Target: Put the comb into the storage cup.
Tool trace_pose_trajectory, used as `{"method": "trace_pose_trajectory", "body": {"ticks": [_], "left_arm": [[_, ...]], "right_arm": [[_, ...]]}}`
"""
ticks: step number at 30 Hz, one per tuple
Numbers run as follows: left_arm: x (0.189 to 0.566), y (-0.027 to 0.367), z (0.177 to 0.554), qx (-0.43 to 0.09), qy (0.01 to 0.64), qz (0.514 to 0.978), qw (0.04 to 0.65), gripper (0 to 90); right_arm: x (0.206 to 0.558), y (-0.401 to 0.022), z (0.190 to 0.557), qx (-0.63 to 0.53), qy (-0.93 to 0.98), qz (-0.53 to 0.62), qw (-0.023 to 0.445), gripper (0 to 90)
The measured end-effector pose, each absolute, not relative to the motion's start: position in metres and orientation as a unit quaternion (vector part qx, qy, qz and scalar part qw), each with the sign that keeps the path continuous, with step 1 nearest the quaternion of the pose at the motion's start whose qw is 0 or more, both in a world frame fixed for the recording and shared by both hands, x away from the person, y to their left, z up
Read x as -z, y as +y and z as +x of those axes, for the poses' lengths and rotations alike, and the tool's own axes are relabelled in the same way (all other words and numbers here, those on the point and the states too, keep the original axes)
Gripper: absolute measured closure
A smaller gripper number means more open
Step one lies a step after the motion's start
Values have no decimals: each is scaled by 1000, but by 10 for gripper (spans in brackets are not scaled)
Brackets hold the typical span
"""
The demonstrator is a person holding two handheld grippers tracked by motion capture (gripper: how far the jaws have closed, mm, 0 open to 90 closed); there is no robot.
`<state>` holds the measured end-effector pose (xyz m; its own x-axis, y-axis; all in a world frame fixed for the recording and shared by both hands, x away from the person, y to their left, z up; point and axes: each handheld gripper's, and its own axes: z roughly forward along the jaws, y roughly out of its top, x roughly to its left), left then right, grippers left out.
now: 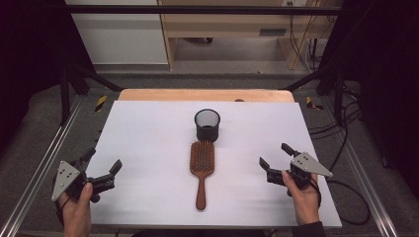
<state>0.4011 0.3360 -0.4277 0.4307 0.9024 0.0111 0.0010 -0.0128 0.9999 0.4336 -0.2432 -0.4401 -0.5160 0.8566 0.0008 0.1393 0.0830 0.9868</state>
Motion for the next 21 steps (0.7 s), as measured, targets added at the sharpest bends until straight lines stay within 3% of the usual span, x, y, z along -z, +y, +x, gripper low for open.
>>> {"method": "trace_pose_trajectory", "body": {"ticks": [11,16,21], "left_arm": [[429,334,400,-378,378,602,593,14],[429,336,401,-376,381,602,592,14],[429,336,400,-377,381,602,592,14]], "right_arm": [[437,-231,433,-543,676,411,283,50],[434,-216,434,-536,677,422,275,101],[431,-196,433,-525,704,399,264,237]]}}
